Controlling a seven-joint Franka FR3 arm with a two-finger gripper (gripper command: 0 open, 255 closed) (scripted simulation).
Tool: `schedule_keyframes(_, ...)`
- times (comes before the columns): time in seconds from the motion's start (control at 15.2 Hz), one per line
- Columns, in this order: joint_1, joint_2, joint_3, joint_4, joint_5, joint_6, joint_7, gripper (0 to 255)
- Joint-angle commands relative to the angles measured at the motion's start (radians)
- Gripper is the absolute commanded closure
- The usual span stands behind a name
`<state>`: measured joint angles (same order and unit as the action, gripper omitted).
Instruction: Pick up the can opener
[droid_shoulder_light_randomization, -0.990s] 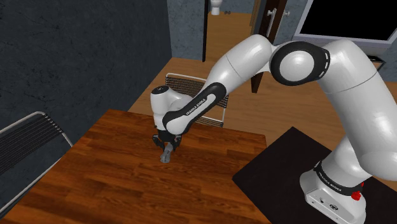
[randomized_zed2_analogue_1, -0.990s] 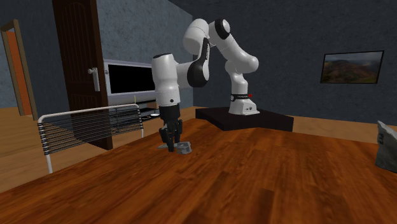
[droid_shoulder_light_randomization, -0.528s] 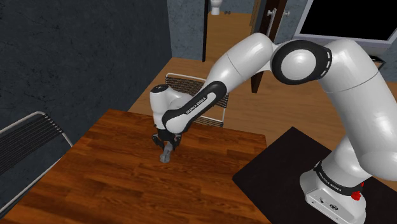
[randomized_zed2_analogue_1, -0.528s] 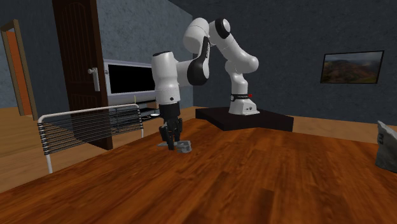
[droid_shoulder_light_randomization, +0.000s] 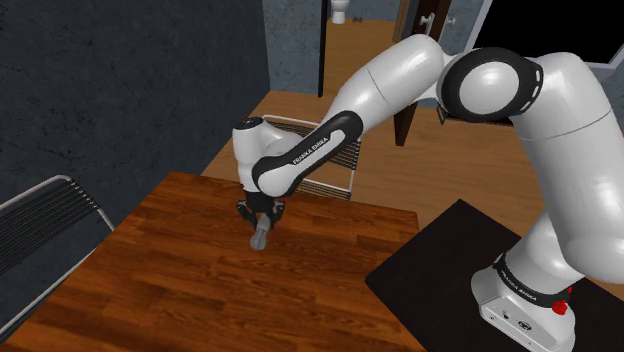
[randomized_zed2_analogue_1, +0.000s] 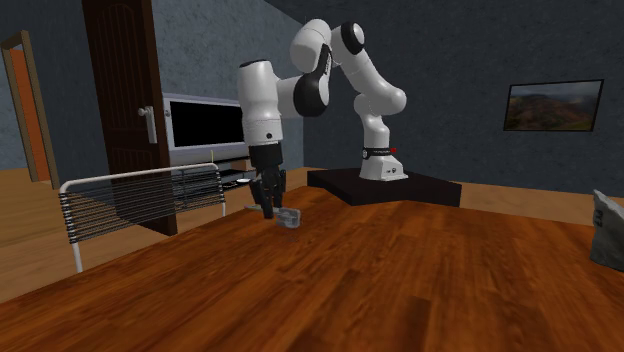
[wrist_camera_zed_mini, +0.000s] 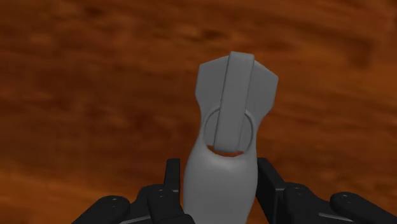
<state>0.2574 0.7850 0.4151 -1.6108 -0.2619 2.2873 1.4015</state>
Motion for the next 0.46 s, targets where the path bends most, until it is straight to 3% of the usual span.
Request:
schedule_keyframes(0.0,-0.002,-0.014,0.005,0.002,0.005,-0.017,-0.001,255)
schedule_keyframes(0.4,-0.011,-0.051,0.017,0.0,0.018,-0.051,-0.005,255)
